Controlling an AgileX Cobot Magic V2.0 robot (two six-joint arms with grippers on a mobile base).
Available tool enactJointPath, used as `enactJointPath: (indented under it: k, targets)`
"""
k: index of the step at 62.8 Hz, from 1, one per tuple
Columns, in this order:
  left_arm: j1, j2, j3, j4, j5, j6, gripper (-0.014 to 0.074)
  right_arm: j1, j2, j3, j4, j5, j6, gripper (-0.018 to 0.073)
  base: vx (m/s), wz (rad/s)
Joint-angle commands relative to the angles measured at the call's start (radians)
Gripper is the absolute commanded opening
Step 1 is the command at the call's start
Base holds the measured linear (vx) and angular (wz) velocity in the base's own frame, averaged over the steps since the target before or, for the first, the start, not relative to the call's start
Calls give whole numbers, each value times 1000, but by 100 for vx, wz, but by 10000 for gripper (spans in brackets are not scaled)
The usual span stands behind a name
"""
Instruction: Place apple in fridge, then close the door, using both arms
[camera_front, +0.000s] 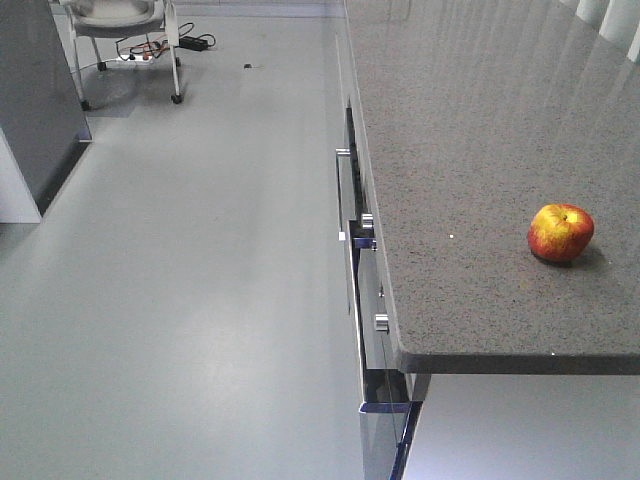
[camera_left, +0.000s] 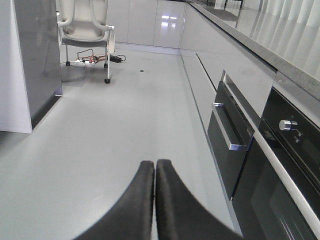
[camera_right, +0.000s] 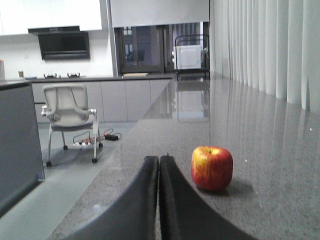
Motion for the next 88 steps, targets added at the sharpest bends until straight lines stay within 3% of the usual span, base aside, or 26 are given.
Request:
enactJointPath:
  k: [1,7,11,21,29,39,48,54,58,65,78,88]
  targets:
    - [1,-6,26,-2,-70,-7,-6,-4,-16,15,10,-139,18,-3,0,0]
    - [1,-6,26,-2,-70,-7,-6,-4,-16,13,82,-229,83,-3,0,0]
    - [1,-6,26,-2,-70,-7,-6,-4,-16,-2,125,-219,141,-3,0,0]
    - [1,-6,26,-2,-70,-7,-6,-4,15,-198,101,154,151,-3,0,0]
    - [1,-6,26,-2,-70,-7,-6,-4,132,-430,69,413,65,-3,0,0]
    - [1,-6,26,-2,-70,-7,-6,-4,351,-681,77,514,-113,17,0,0]
    - [1,-6,26,-2,-70,-7,-6,-4,555,-843,77,516,-174,154,0,0]
    - [1,-6,26,-2,-70,-7,-6,-4,675,-921,77,510,-187,347,0,0]
    - [1,-6,26,-2,-70,-7,-6,-4,743,-941,70,481,-187,527,0,0]
    - [1,-6,26,-2,-70,-7,-6,-4,821,-940,50,441,-192,730,0,0]
    - [1,-6,26,-2,-70,-7,-6,-7,933,-954,41,450,-187,712,0,0]
    - [1,-6,26,-2,-70,-7,-6,-7,1045,-1098,44,607,-187,685,0,0]
